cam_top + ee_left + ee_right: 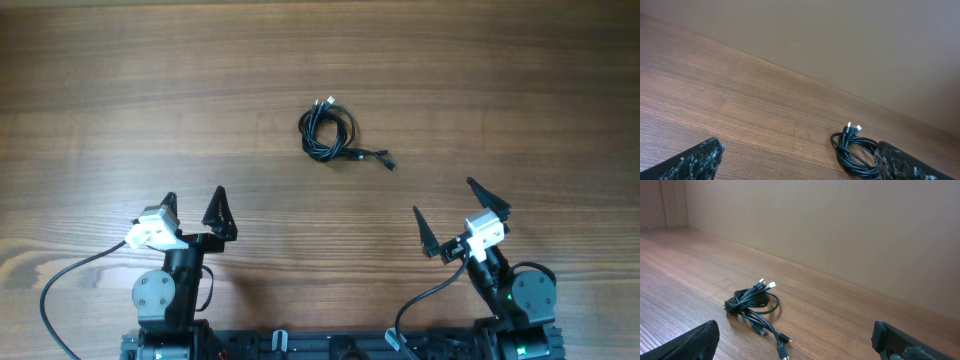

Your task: Untangle cables

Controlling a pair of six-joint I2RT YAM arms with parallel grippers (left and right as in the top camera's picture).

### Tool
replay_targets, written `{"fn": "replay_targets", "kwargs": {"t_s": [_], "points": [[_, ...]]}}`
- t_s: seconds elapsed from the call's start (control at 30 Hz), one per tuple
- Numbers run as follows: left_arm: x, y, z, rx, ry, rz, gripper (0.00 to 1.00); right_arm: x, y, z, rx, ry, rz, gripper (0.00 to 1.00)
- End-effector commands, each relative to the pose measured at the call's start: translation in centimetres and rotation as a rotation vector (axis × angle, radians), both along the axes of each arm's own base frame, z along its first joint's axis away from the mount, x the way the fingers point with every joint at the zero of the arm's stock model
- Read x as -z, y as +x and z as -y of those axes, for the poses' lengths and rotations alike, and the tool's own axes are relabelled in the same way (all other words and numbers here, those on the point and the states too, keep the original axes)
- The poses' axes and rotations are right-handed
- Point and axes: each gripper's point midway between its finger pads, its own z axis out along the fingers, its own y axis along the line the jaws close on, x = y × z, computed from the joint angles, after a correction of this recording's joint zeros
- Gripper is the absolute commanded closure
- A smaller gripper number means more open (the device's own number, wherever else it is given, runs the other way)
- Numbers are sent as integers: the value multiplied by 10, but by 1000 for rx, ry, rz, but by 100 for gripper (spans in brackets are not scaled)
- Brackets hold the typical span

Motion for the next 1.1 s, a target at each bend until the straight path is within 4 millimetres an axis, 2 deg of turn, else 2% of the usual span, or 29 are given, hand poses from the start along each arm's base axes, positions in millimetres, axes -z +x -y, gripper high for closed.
{"fn": "replay_targets", "kwargs": {"t_s": [0.0,0.93,1.07], "points": [[3,0,-2,-6,16,-3,0,0,-2,-3,-19,17,-5,0],[2,0,-1,-5,16,-2,0,1,-1,-3,-15,-6,0,0],[-3,0,-1,-4,17,19,0,1,-2,-5,-26,-5,-2,0]]}}
